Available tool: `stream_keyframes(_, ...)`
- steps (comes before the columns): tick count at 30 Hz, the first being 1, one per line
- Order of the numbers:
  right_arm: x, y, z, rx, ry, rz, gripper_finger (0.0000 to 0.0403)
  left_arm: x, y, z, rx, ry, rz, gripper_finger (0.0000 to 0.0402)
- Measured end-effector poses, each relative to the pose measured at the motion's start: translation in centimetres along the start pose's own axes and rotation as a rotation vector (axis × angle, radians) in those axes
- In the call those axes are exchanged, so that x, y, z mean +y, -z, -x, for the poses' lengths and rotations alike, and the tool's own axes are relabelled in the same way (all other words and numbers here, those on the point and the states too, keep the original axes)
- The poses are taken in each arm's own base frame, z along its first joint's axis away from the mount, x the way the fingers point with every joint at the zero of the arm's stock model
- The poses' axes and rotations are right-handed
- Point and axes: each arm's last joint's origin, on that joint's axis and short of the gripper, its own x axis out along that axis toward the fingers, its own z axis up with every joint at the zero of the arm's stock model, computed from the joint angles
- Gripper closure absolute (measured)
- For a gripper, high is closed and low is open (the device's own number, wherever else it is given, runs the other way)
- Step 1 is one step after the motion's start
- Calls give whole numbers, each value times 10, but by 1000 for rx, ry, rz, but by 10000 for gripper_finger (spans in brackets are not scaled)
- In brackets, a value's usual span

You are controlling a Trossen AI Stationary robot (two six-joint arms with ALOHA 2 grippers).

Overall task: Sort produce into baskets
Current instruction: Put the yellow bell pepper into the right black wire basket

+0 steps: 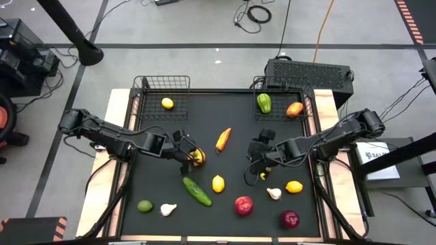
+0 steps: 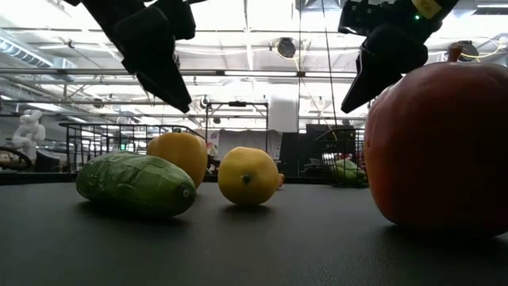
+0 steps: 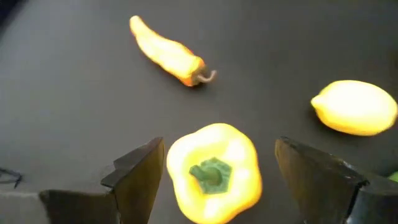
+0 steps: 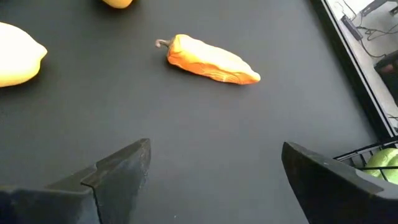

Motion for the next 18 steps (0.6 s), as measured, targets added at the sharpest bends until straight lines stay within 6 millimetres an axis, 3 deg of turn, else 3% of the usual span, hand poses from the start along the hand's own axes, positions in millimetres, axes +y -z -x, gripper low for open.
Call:
stream_keyframes(10, 1, -3, 0, -23, -12, -2, 51, -2, 1, 1, 8, 17, 1, 92)
stream_keyframes(18, 2, -6, 0, -56, -25, -6, 51, -1, 4, 1, 35, -15, 97, 92)
